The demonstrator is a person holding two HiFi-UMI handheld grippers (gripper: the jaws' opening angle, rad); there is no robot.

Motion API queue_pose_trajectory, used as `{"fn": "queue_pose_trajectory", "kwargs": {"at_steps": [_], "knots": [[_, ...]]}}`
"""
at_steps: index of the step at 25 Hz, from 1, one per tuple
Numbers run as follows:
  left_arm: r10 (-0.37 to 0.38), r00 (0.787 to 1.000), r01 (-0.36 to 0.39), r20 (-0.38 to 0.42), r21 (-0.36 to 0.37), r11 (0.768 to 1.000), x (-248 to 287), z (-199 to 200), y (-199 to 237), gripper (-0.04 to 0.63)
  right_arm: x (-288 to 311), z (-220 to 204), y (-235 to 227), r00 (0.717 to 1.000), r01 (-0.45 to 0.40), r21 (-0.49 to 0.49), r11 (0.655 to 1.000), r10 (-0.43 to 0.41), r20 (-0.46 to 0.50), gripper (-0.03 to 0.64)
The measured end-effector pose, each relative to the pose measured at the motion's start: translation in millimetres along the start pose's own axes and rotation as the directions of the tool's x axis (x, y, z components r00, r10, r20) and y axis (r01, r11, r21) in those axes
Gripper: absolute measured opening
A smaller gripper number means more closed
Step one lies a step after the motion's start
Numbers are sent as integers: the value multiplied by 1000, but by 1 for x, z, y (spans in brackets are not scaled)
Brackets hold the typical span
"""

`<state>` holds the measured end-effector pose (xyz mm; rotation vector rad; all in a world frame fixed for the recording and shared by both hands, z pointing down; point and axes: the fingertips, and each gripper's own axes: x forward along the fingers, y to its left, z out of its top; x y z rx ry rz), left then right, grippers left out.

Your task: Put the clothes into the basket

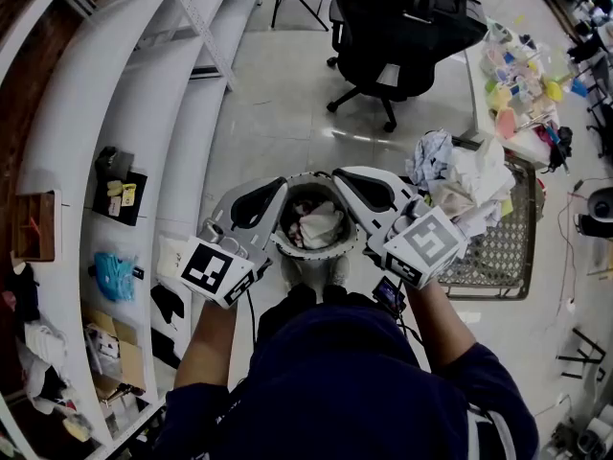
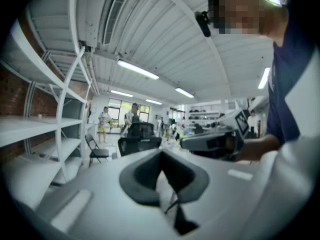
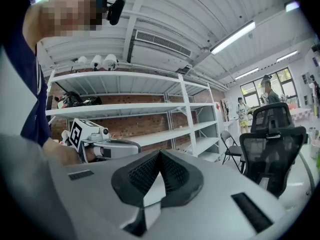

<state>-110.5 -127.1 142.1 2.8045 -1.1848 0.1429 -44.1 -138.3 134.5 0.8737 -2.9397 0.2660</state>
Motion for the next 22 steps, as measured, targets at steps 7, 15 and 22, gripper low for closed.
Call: {"fn": "queue_pose_trajectory", "kwargs": {"at_steps": [7,15,22], "knots": [[0,1000,0,-9,-10,1000,1,-6,3,3,1,0,-2,1000,4,8,1000,-4,-1,6],[-4,1000,4,-18,-17,1000,4,-10,4,3,4,-3,-3,1000,-3,5,1000,3,-13,6],[-6,1000,6,-20,-23,1000,10,-12,5,3,5,-8,-7,1000,-2,12,1000,3,-25,6]]}}
